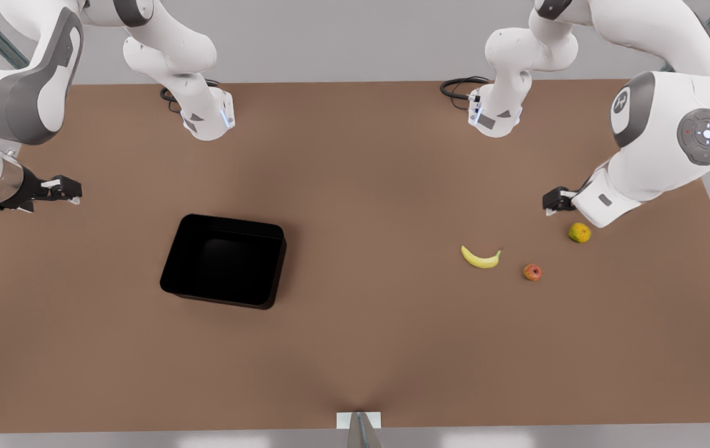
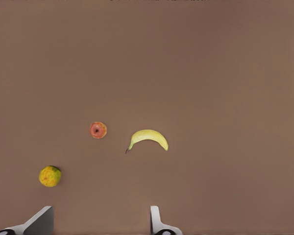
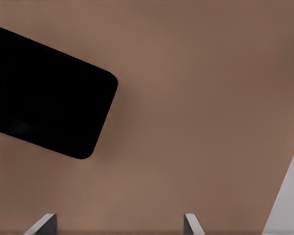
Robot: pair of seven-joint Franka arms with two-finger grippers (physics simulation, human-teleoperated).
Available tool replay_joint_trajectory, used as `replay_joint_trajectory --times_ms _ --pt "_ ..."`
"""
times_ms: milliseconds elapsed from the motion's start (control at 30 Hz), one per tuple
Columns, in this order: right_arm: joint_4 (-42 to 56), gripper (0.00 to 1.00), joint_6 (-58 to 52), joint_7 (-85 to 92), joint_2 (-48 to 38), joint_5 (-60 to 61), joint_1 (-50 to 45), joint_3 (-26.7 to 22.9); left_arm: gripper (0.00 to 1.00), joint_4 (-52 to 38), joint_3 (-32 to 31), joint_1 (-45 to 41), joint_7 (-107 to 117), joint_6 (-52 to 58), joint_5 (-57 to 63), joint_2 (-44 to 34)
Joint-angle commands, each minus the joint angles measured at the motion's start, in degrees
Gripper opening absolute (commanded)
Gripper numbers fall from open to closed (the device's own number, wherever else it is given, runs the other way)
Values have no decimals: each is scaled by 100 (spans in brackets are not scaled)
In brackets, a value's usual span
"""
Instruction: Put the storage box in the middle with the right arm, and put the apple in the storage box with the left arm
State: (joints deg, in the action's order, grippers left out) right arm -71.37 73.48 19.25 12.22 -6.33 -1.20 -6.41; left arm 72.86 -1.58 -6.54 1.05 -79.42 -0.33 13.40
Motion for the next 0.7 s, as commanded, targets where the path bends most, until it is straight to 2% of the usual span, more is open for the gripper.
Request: replay_joint_trajectory --times_ms 0,67,100,167,267,333,400,433,467,533,667 --pt "-9 100 0 -9 0 0 -3 0 100 9 -1 3 0 -12 -11 -13" --pt "-61 100 9 -70 271 35 -29 17 100 0 26 3 -44 -12 51 75" --pt "-193 100 61 -1149 430 307 -73 149 100 0 26 3 -114 40 59 84" --pt "-1203 100 913 -2838 272 457 -82 781 100 18 96 3 324 67 103 356" --pt "-2107 100 1721 -3480 132 650 -82 923 100 18 297 249 3379 -30 -1388 857" --pt "-3171 100 2740 -3920 -27 861 -82 923 100 79 851 258 5772 -776 -3181 1217" --pt "-3752 100 3427 -3823 -114 861 -82 923 100 570 1677 232 6064 -1216 -5097 1437" --pt "-4095 100 3805 -3814 -185 861 -82 923 100 1036 1713 232 6223 -1787 -5898 1473" --pt "-4333 100 4192 -3745 -168 861 -82 923 100 1581 1836 206 6205 -2174 -6848 1455" --pt "-4737 100 4877 -3507 -106 861 -73 905 100 3102 2197 -181 5968 -3017 -8009 989" --pt "-4887 100 5168 -3094 105 879 -21 756 100 3612 2205 -348 5836 -3308 -8290 910"
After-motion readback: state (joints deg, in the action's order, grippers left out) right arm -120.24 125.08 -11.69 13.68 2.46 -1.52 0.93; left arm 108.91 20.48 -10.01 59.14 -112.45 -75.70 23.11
